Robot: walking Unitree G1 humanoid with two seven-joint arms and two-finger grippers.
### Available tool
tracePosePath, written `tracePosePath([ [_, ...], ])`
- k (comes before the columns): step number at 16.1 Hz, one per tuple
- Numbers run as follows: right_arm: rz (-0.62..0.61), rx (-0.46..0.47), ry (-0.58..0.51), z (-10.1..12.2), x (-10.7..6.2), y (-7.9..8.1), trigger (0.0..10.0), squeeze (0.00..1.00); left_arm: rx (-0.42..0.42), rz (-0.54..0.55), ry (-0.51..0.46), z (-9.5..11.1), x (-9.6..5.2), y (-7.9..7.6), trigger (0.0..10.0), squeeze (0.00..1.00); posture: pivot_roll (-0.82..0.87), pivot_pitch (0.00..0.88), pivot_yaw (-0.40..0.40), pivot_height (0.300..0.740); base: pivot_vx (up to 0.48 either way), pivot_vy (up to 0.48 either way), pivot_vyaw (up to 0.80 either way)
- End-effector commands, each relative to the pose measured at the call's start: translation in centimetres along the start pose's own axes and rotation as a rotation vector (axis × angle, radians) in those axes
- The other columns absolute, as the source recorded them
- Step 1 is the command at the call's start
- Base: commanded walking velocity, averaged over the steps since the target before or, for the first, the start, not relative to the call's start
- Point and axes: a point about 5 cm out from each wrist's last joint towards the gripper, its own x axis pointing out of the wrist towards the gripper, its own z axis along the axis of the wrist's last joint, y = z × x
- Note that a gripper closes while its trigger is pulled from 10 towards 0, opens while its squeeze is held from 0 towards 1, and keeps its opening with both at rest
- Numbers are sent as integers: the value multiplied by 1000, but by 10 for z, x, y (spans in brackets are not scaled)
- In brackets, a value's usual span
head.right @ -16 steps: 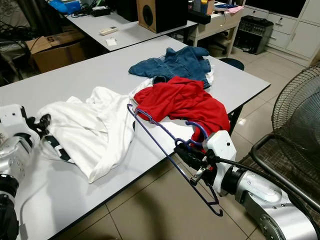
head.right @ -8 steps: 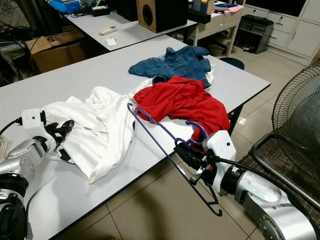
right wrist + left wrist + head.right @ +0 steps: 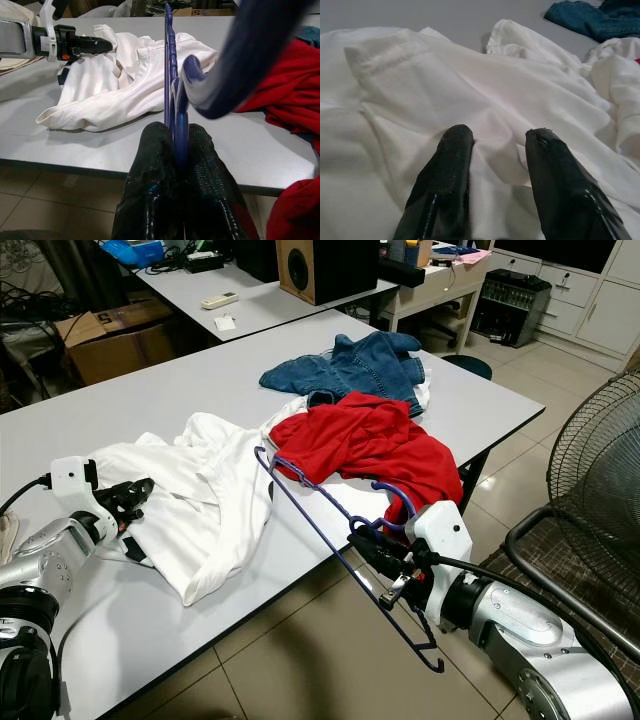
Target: Hang hanger
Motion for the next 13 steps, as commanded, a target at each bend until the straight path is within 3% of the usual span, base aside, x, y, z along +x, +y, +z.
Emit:
tracePosePath([
  [1, -3, -8, -6, 1, 1, -1, 10000, 0, -8, -18, -18, 5, 0, -2, 0, 0, -33, 13, 101, 740, 0, 0, 0],
  [13, -5, -9, -11, 2, 1, -1, 10000, 0, -22, -27, -57, 10, 1, -5, 0, 0, -32, 12, 104, 740, 0, 0, 0],
])
